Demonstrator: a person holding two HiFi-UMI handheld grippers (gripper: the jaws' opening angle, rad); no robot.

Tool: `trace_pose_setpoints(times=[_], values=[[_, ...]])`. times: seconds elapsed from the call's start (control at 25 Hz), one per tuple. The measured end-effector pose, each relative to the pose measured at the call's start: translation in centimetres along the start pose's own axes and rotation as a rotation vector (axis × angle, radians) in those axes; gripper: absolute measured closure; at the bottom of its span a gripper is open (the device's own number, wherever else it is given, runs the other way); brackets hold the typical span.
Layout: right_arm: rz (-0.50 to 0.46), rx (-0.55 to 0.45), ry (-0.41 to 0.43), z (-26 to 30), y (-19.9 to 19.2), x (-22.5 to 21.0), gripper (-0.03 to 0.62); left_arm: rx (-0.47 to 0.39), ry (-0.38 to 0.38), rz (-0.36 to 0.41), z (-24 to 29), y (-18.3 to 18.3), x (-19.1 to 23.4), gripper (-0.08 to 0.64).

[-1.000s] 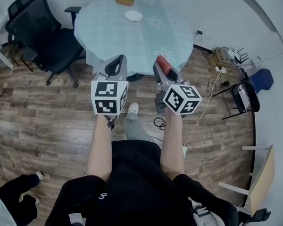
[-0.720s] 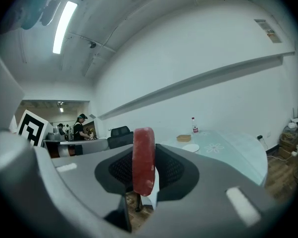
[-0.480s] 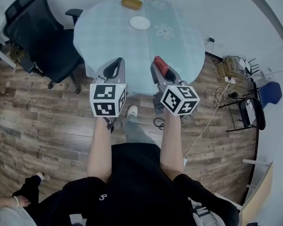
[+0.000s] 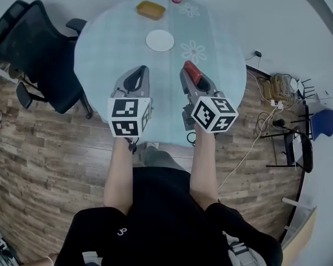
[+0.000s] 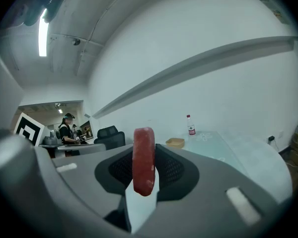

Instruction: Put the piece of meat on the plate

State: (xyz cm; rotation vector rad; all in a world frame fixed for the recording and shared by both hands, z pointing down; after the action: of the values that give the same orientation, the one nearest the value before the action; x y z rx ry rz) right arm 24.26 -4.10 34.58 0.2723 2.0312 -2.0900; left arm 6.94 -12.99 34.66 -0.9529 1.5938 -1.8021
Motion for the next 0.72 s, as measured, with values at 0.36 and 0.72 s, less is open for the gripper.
trace_pose_setpoints(times=[0.36, 0.72], values=[[0.068, 0.026, -0.021, 5.0, -0.9, -5.9, 0.489, 0.058, 0.015, 0.021, 7.2, -1.0, 0.8, 0.563], [0.110, 0.115, -0.077, 10.2, -4.3, -7.7, 0.489, 0.054, -0.046, -0.036, 11.8, -3.3, 4.6, 0.563]])
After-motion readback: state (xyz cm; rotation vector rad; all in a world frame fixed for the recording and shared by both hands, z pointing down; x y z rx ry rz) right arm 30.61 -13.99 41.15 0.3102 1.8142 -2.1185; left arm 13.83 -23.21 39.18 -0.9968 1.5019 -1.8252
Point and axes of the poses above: the fingertips, and each gripper's own axes: z forward along the fingers, x to its left, y out of its top, the point moved 8 cm from there along -z, backward along the fingers, and after that the axes turned 9 degrees about -x, right-handed, at the moved point
